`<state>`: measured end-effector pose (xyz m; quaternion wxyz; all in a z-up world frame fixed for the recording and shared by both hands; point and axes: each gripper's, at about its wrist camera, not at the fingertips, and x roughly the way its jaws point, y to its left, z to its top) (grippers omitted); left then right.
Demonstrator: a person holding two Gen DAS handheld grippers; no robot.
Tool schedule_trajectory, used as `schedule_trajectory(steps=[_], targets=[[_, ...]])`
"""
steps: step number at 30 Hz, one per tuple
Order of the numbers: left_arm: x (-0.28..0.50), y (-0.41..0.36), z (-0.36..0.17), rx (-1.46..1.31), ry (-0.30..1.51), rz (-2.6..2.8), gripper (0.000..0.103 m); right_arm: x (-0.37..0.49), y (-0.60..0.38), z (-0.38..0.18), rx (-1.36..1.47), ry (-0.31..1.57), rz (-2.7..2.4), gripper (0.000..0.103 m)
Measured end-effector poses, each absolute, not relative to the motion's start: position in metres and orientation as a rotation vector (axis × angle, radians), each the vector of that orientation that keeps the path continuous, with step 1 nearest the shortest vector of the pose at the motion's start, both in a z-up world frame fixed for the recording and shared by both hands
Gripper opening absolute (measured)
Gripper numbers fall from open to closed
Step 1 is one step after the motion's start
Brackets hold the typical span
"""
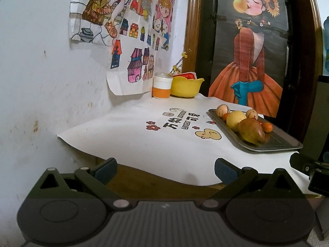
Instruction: Organize fruits
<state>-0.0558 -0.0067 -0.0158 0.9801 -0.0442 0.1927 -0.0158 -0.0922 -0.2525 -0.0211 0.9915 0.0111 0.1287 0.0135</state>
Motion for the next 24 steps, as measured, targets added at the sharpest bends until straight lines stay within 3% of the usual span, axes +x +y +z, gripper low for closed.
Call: schedule_trajectory(steps=[24], targets=[[-0.0555, -0.0064, -0.0173, -0.09, 0.399, -0.025, 0.103, -0.0919, -0.2497, -0.0225, 0.018, 0.264, 0.03, 0.102]])
